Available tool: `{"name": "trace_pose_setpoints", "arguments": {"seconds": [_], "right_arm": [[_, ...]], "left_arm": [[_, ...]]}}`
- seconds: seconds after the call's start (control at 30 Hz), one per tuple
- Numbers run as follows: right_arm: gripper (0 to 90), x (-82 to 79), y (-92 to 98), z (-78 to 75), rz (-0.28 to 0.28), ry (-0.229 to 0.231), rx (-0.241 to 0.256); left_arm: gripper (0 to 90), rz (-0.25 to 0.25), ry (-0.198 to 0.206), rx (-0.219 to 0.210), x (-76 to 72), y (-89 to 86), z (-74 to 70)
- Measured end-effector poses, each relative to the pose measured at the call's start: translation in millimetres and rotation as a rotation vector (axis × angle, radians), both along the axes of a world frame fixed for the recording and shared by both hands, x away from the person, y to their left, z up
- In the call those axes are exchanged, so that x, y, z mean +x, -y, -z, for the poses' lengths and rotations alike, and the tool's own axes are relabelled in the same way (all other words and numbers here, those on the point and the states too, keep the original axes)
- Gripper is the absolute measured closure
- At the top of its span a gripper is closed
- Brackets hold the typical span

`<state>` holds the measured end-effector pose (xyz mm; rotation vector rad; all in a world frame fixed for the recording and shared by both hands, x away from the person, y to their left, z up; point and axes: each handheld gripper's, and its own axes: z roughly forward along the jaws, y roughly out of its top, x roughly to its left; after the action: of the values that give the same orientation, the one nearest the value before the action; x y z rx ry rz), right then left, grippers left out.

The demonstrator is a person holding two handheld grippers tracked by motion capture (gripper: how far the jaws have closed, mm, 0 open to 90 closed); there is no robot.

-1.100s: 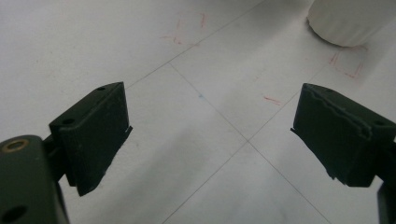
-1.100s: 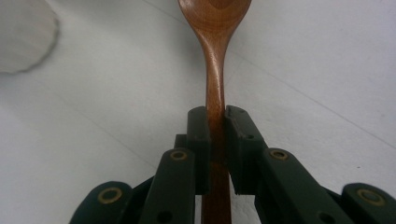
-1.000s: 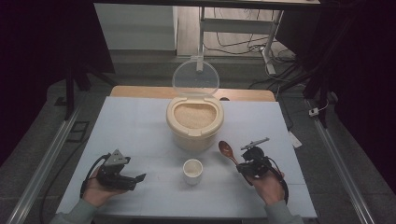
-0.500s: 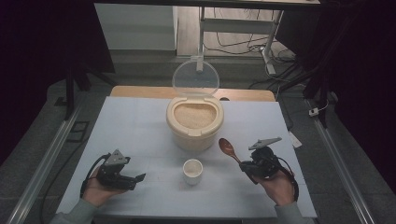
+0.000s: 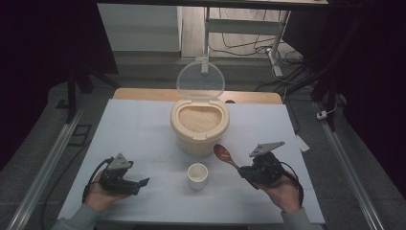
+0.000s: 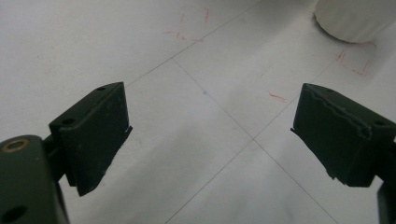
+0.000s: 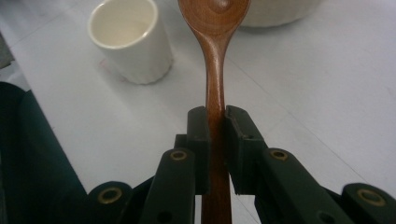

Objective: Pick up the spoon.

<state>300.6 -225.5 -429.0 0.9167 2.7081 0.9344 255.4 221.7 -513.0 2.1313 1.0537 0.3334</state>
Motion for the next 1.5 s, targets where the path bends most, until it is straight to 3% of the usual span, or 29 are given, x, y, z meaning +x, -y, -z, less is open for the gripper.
{"name": "trace_pose_setpoints", "arguments": {"seconds": [0.43,1.07,1.5], "right_arm": [[80.1,-3.4,-20.9,-2.7,-0.108,0.021,-0.006],[80.1,13.3,-73.9,-3.6,-0.268,0.039,-0.030],[80.1,12.2,-78.0,2.0,-0.298,0.042,-0.043]], "left_arm": [[10.9,-0.002,-0.002,0.001,0.3,0.7,0.3],[10.9,-0.001,0.004,0.005,0.2,-0.7,0.1],[11.0,0.010,0.023,0.005,-2.1,1.0,-3.2]]}}
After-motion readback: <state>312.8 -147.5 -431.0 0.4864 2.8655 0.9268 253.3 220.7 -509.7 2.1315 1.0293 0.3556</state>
